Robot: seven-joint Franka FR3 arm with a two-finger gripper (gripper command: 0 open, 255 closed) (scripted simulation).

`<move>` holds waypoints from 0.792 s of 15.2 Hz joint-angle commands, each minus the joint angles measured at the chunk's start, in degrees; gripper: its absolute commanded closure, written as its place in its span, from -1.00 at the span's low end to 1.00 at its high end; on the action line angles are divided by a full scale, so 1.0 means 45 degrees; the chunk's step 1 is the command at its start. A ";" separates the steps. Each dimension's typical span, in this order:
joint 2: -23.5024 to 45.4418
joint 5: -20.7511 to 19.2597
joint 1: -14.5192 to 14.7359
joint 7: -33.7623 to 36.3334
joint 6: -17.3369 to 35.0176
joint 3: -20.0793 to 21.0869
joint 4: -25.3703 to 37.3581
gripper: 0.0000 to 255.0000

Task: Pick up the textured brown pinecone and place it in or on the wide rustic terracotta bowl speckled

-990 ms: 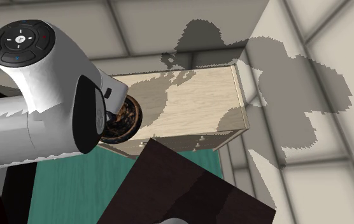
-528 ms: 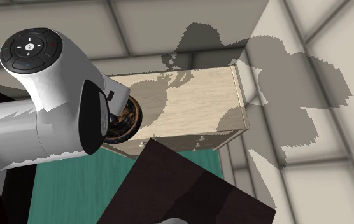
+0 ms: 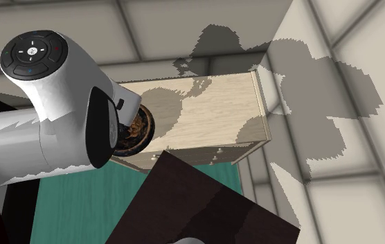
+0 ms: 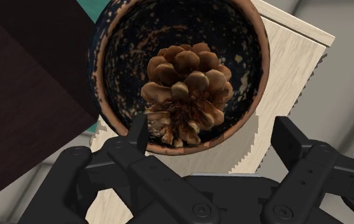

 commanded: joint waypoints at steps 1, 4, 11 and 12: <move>-0.0581 0.0238 0.0190 -0.0174 -0.0610 -0.0242 0.0042 -1.00; -0.2029 0.0536 0.0566 -0.0436 -0.2264 -0.0878 0.0252 -1.00; -0.2027 0.0531 0.0572 -0.0432 -0.2263 -0.0885 0.0252 -1.00; -0.2027 0.0531 0.0572 -0.0432 -0.2263 -0.0885 0.0252 -1.00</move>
